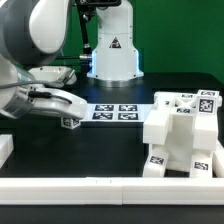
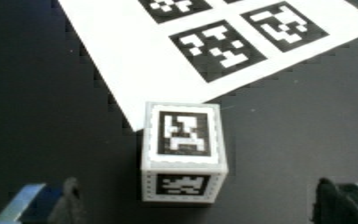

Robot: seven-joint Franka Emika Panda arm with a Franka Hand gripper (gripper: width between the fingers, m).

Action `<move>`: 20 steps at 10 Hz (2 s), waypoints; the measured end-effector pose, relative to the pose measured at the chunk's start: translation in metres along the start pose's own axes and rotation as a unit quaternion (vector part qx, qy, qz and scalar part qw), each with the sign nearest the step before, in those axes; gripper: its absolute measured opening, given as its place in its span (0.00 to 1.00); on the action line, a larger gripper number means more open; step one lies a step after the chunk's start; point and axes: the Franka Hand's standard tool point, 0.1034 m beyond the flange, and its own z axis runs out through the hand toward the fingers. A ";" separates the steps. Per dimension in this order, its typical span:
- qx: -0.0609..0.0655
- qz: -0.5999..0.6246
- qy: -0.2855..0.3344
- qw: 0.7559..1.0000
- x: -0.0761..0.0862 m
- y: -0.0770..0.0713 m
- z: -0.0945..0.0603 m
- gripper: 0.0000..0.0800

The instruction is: Assemble chair

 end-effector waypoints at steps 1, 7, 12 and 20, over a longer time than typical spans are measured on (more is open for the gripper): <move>0.000 0.001 0.000 1.000 0.000 0.000 0.000 0.81; 0.008 0.047 -0.034 0.998 -0.004 0.012 0.033 0.78; 0.009 0.048 -0.034 0.998 -0.004 0.014 0.033 0.35; -0.019 -0.046 0.174 0.983 -0.064 -0.072 -0.056 0.35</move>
Offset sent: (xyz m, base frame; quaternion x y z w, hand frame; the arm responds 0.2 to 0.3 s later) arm -0.0370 0.0318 -0.0248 0.0372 -0.0425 0.0524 0.9970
